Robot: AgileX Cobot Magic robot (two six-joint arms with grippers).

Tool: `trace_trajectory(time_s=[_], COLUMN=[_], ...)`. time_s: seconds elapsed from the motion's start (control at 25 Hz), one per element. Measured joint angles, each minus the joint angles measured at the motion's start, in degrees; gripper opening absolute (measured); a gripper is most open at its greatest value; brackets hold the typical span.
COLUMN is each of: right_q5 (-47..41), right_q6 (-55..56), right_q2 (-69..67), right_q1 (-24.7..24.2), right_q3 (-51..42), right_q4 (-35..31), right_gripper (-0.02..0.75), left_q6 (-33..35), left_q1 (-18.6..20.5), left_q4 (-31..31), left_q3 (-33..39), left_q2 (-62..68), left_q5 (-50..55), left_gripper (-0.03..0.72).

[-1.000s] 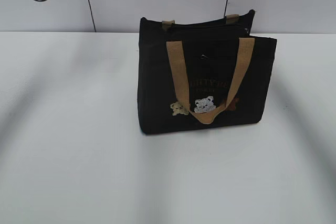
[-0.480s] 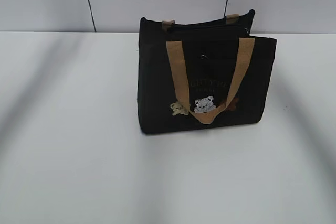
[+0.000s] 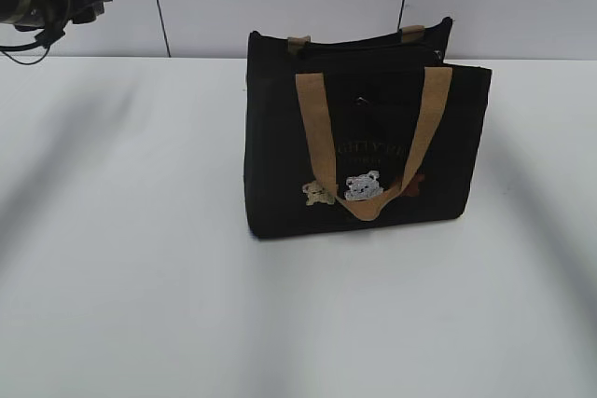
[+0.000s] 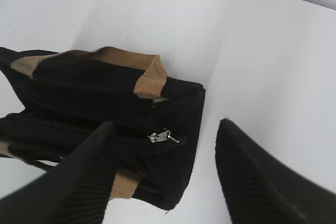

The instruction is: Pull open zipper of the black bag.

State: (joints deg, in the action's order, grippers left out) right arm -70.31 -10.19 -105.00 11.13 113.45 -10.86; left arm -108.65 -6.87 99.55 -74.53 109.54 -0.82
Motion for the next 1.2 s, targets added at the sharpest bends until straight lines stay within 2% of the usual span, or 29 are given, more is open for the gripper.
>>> trace_trajectory(time_s=[0.2,0.36,0.6,0.68,0.96,1.2], right_q5=[0.0,0.14,0.14,0.14,0.35,7.98], right_q6=[0.0,0.81,1.0,-0.14,-3.14,-5.25], right_q2=[0.92,5.73,14.72,17.04,33.17,55.41], right_q1=[-0.71,-4.57,-14.35,-15.85,-16.1,-16.1], right_q3=[0.0,-3.75,-16.48,-20.3,-38.97,-58.66], right_q4=[0.66,1.44,3.39,3.72,2.91,2.74], right_gripper=[0.45,0.45,0.45,0.45,0.45,0.45], left_q6=[0.0,0.0,0.0,0.0,0.0,0.0], left_q1=[0.11,0.23,0.3,0.3,0.3,0.3], left_q4=[0.14,0.14,0.14,0.14,0.14,0.23], left_q3=[0.08,0.08,0.08,0.08,0.08,0.08], left_q2=[-2.1,-3.67,-4.5,-4.44,-4.44,-4.44], left_q5=[-4.84,-5.23,-6.12,-6.52,-7.83,-8.12], left_gripper=[0.422,0.422,0.422,0.422,0.422,0.422])
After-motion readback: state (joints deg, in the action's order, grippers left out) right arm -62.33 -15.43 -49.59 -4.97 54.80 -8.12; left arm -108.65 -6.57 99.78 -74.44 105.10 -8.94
